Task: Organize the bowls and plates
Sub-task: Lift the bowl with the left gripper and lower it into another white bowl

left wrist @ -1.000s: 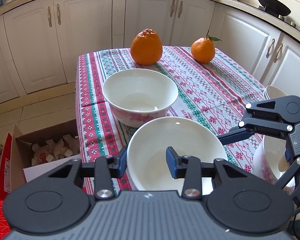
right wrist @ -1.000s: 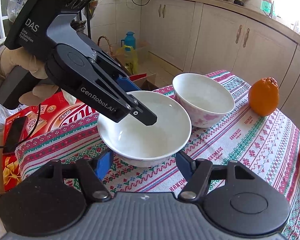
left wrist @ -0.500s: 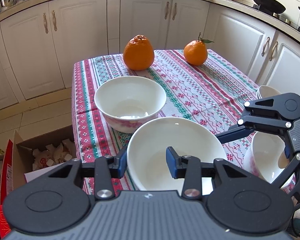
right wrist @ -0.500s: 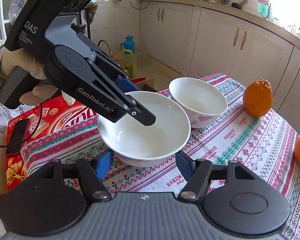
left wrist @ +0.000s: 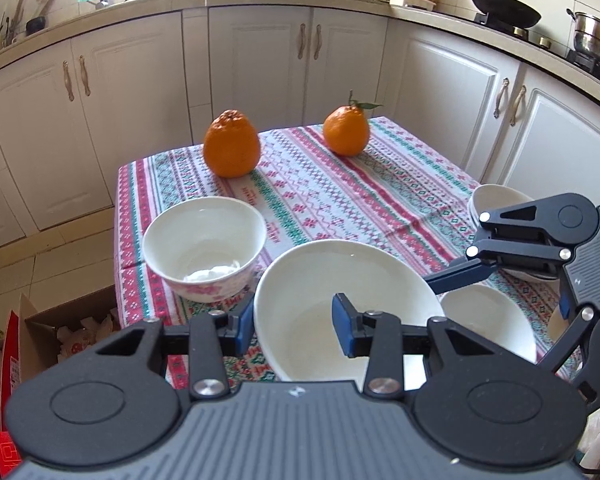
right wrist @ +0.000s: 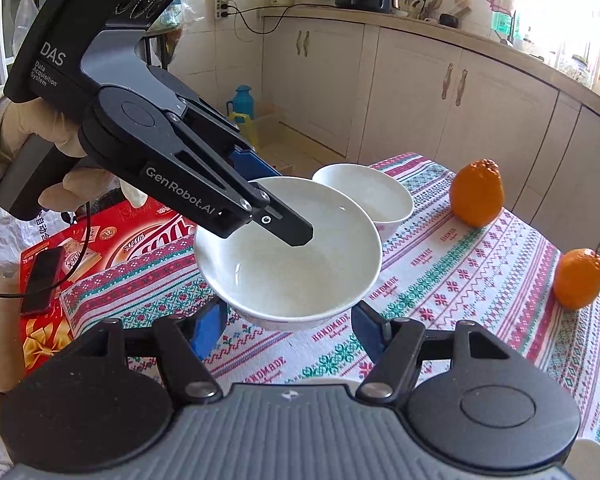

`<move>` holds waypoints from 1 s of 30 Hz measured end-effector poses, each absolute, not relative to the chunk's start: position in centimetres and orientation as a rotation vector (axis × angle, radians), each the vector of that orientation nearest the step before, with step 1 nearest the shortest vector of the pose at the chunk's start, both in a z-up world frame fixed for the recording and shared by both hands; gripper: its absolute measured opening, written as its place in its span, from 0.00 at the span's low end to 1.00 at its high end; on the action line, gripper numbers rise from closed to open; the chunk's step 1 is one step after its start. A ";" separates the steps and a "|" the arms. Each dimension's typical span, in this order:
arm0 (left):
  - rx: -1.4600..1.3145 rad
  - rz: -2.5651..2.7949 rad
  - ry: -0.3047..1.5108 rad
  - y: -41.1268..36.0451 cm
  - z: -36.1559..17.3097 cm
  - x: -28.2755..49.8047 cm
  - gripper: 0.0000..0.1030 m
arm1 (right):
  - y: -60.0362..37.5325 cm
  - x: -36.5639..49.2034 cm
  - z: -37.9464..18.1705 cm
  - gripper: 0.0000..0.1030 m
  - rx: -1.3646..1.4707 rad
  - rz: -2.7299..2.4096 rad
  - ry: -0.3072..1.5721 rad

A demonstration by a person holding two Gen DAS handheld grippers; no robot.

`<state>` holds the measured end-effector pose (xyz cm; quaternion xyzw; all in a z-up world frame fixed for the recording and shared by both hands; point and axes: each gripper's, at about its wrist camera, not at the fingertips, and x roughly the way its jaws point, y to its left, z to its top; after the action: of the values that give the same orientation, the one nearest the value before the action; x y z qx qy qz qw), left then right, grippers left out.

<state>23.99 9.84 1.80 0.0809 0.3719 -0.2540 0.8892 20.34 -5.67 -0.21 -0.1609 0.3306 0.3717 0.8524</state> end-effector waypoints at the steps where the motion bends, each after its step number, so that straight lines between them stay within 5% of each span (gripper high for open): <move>1: 0.172 -0.531 0.769 9.5 2.0 23.8 0.38 | -6.0 20.1 -0.1 0.71 -0.335 0.778 0.694; 30: 0.178 -0.669 0.760 0.9 1.3 19.8 0.38 | -14.1 13.3 0.5 0.71 -0.313 0.637 0.702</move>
<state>19.81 0.93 1.30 0.0852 0.3633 -0.3201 0.8708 13.27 -14.14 0.53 -0.1501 0.3368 0.3055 0.8779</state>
